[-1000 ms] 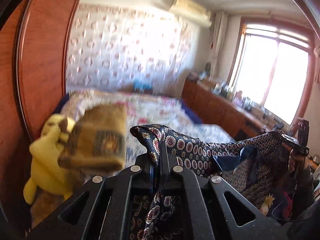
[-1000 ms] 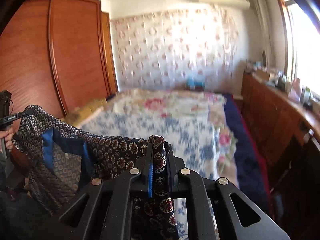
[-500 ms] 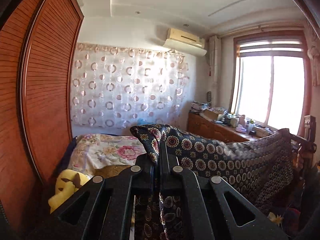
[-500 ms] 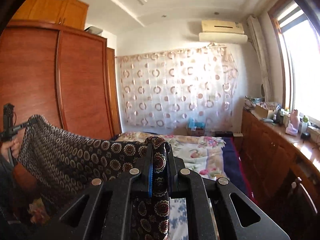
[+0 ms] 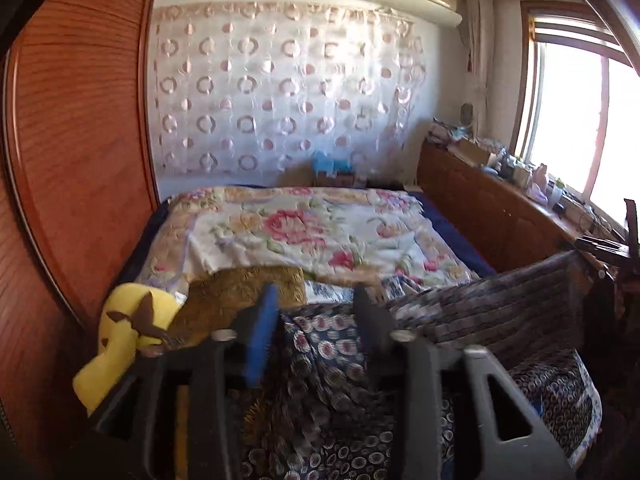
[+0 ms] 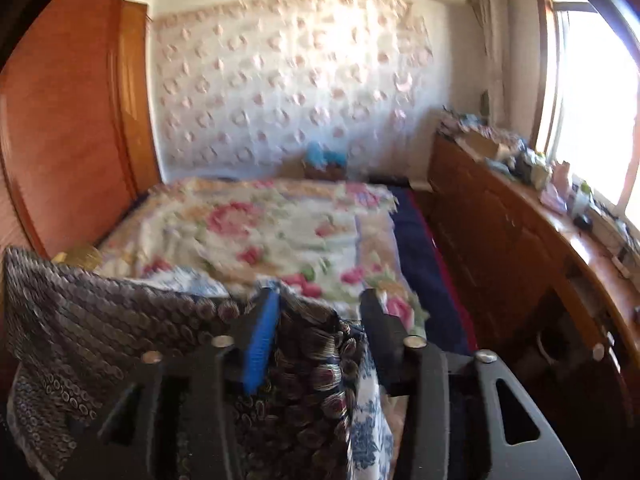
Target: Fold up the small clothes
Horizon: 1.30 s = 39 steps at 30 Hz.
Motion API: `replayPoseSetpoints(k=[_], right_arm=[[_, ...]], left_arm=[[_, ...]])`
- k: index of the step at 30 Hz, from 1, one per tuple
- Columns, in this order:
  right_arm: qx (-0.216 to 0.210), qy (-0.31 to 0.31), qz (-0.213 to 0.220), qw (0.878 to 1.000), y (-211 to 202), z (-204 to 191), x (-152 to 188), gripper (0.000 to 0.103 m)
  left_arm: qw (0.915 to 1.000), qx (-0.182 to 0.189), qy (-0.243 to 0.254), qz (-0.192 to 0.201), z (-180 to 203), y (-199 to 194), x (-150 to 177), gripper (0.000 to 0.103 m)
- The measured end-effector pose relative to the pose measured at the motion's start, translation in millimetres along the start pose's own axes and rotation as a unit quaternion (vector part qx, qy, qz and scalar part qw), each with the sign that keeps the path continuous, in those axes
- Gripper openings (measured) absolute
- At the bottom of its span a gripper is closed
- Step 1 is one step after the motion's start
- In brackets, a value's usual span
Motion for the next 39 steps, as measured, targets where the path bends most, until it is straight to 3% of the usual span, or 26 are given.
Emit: replayPoseSetpoints(k=[2,4,5,9,11,16,23,27,30,33,39], right_arm=[[-0.002,0.011,-0.013,1.000,14,2,15,0.050],[-0.006,0.014,-0.019,1.000,19,-1,29,0.054],[-0.011,0.014,-0.025,1.000,21,-1,31,0.054],[-0.029,0.016,-0.037,0.999,25,1,40,0.054],[-0.040,0.022,-0.041,0.998,5,24,42,0.055],[-0.059,0.049,-0.063,0.995,-8,51,65,0.069],[-0.046,0.100,-0.103,0.989,0,84,96,0.070],[-0.041,0.110,-0.105,0.988,9,93,89,0.069],[-0.023,0.107,-0.115,0.987,24,95,86,0.054],[-0.004,0.088,-0.120,0.989,34,89,87,0.054],[0.007,0.067,-0.114,0.991,28,92,83,0.054]], left_arm=[[0.9998,0.012,0.009,-0.012,12,-7,12,0.051],[0.9994,0.013,0.026,-0.021,19,-12,27,0.069],[0.9991,0.013,0.035,-0.022,24,-17,34,0.083],[0.9976,0.037,0.046,-0.037,37,-28,65,0.083],[0.9969,0.045,0.045,-0.046,41,-30,77,0.083],[0.9934,0.067,0.048,-0.080,59,-22,116,0.083],[0.9851,0.070,0.067,-0.142,73,1,173,0.083],[0.9814,0.052,0.082,-0.166,74,14,191,0.083],[0.9823,0.039,0.095,-0.157,77,15,194,0.083],[0.9824,0.020,0.120,-0.142,82,15,197,0.084],[0.9819,0.023,0.117,-0.147,83,15,198,0.087]])
Point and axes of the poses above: each gripper's, at about its wrist camera, not at the fingertips, and y roughly the way its jaws point, z to its right, x to its underside, the point moved 9 cm from there along y, roughly the way its jaws point, and after that the axes turned 14 degrees about -x, right-handed, at the moved point
